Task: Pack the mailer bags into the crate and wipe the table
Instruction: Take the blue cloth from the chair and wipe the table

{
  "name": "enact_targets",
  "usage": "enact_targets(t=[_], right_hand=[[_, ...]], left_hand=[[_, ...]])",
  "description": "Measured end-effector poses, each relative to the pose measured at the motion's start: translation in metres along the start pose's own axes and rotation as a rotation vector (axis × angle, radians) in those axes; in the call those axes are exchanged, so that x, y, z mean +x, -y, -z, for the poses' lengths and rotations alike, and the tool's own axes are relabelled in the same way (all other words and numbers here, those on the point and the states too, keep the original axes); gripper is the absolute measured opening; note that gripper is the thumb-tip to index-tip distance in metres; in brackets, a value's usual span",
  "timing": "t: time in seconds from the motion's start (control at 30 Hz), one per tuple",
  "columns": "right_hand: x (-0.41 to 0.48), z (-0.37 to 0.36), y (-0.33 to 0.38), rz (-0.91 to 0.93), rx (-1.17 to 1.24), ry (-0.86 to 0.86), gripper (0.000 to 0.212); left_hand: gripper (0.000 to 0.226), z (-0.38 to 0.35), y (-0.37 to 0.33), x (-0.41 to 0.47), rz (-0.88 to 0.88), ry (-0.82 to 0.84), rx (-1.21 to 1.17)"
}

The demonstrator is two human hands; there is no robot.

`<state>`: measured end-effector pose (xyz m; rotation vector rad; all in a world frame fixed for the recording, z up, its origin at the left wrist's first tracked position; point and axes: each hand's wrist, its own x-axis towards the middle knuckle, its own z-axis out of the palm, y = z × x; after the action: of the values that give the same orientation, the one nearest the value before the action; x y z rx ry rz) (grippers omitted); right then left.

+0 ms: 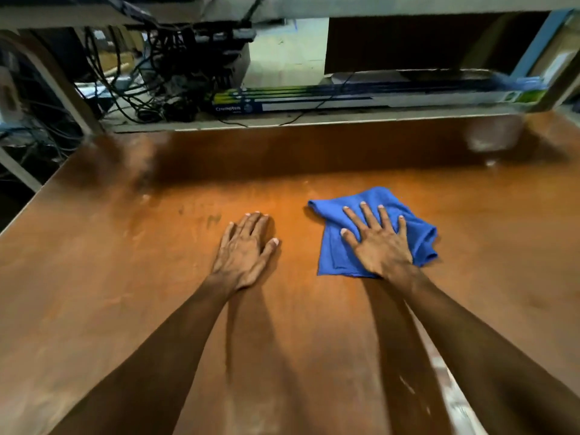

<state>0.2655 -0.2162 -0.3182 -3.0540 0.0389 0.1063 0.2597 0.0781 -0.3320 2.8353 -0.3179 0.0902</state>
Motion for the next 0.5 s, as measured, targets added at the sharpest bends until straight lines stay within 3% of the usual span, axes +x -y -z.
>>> enact_targets(t=[0.13,0.27,0.33,0.5], right_hand=[[0.025,-0.004,0.001,0.241,-0.057,-0.004,0.06],[0.113,0.001,-0.013,-0.013,-0.028,-0.043,0.059],[0.145,0.002,0.001,-0.057,-0.017,-0.047,0.058],[0.198,0.005,0.026,0.252,-0.055,-0.007,0.058]], left_hand=[[0.067,-0.005,0.014,0.085,0.02,0.006,0.031],[0.069,-0.008,0.027,0.148,0.043,0.025,0.066],[0.074,-0.012,0.03,0.158,0.057,-0.007,0.073],[0.071,-0.016,0.028,0.154,0.033,-0.078,0.085]])
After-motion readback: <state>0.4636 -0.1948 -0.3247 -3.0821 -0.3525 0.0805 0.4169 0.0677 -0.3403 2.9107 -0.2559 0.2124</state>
